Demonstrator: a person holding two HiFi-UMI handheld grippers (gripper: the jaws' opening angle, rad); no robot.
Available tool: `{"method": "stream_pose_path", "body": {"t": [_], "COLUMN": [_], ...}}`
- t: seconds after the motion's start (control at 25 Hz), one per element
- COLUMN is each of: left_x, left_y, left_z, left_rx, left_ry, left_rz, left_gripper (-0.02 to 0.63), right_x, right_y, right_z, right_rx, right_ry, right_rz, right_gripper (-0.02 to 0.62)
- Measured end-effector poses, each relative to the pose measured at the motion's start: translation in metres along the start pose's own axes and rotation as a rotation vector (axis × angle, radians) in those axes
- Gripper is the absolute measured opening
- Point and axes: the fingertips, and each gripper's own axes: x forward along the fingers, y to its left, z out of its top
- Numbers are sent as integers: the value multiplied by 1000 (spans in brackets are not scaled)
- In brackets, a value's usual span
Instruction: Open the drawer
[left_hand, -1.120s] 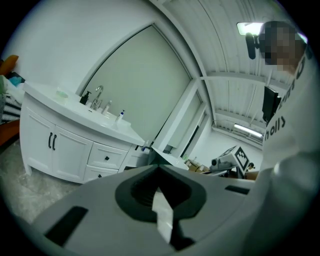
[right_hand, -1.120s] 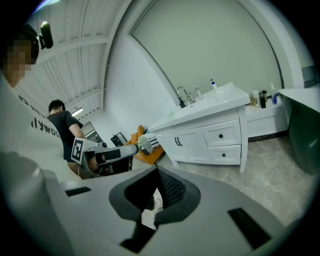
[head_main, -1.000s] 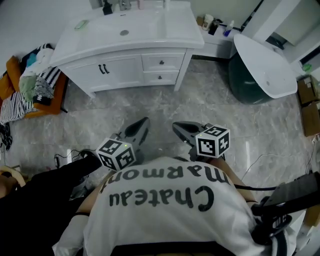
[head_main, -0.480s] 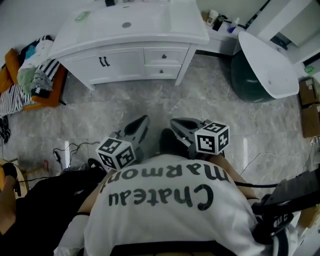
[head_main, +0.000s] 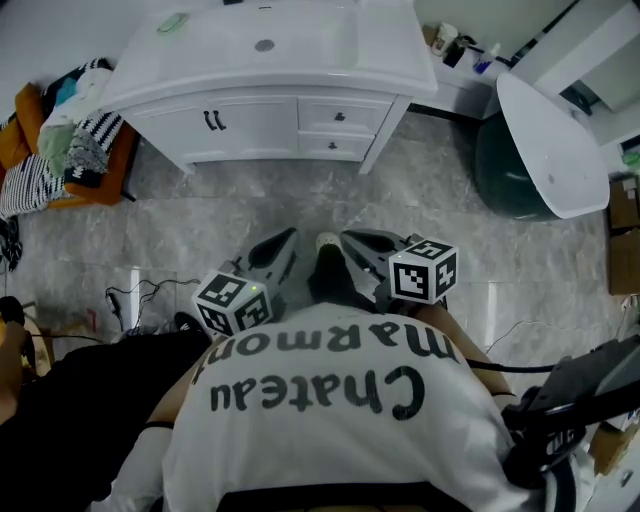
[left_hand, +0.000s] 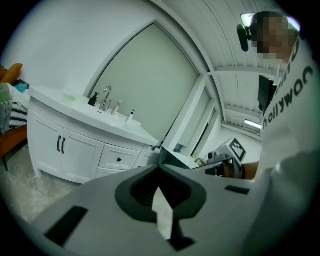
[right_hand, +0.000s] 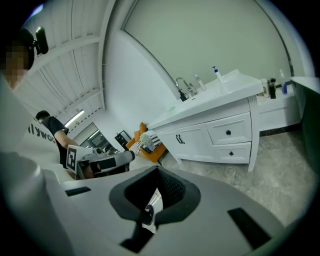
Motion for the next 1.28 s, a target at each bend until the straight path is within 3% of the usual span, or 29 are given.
{"method": "stream_pose_path", "body": {"t": [0.2,0.44,0.68,0.88,1.28], "left_x": [31,72,122,151,192], "left_y": [18,60,85,107,139], "left_z": [15,40,65,75,78], "left_rx": [-27,-45,-70,-89,-46], "left_ry": [14,9,25,34,-4], "left_rz": [5,60,80,106,113], "left_gripper": [0,0,0,0,0], "right_x": [13,24,40,61,110], "right_y": [-33,-99,-153,-189,-248], "right_z": [26,84,124,143,150], "right_rx": [2,-84,0,5,5], "right_ry": [28,-39,-23,6,49], "right_rz": [-22,-169,-164,-162,-167], "right_gripper": [5,5,5,5,5]}}
